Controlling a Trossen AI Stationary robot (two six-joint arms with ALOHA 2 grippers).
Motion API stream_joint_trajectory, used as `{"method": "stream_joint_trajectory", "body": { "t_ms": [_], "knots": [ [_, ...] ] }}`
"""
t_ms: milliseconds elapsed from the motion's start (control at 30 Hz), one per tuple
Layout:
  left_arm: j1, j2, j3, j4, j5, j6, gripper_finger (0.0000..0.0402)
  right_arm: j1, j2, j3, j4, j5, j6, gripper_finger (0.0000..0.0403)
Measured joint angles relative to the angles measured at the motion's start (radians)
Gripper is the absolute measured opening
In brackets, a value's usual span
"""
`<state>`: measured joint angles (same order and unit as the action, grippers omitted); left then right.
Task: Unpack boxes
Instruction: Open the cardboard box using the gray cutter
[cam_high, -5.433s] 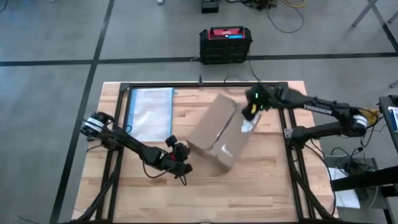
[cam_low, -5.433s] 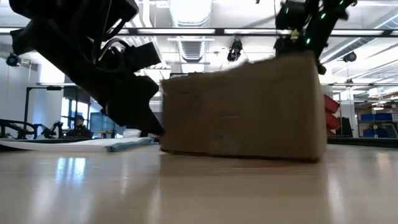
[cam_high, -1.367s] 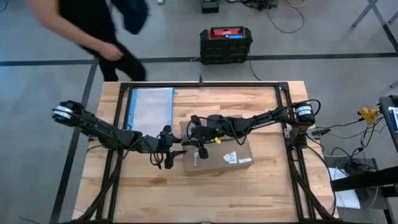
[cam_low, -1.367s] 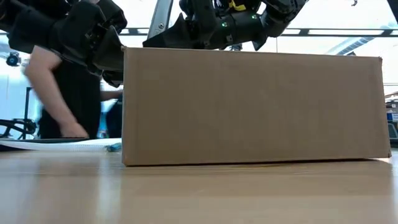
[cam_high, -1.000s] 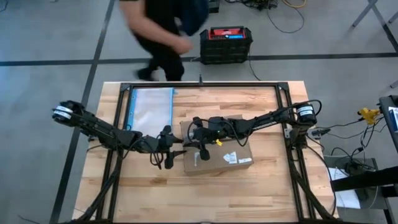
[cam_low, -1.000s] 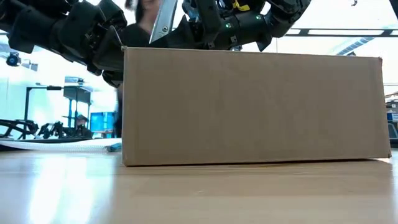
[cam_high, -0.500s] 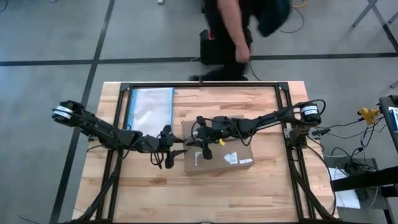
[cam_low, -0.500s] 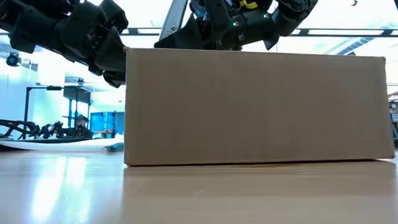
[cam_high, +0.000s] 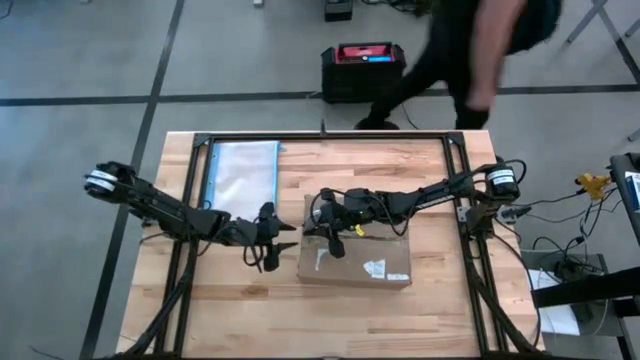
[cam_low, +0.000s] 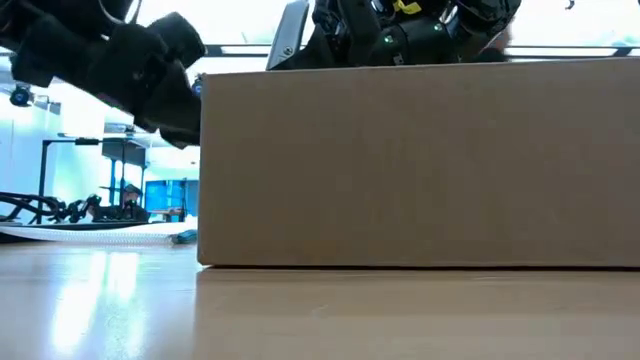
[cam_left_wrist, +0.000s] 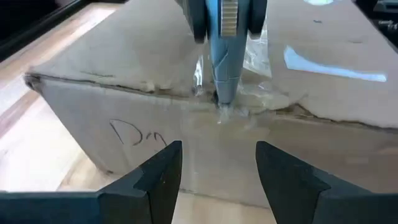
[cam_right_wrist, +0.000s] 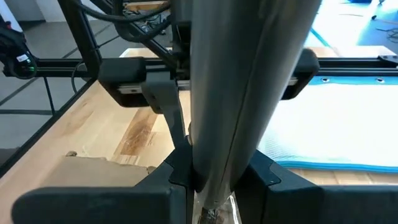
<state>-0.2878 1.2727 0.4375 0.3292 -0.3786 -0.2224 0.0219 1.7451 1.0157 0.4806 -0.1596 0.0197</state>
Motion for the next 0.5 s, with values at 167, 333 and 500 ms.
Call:
{"method": "stream_joint_trajectory", "body": {
  "t_ms": [167,333,500],
  "knots": [
    [0.000,-0.065,0.105,-0.112,-0.003,0.086,0.0178,0.001,0.000,0.000,0.010,0.038,0.011,0.0056],
    [0.022,-0.095,0.158,-0.225,0.005,0.169,0.0181,0.001,0.000,0.002,0.021,0.087,0.035,0.0056],
    [0.087,-0.098,0.155,-0.226,0.107,0.199,0.0190,0.004,-0.001,0.015,0.024,0.093,0.060,0.0056]
  ]
}}
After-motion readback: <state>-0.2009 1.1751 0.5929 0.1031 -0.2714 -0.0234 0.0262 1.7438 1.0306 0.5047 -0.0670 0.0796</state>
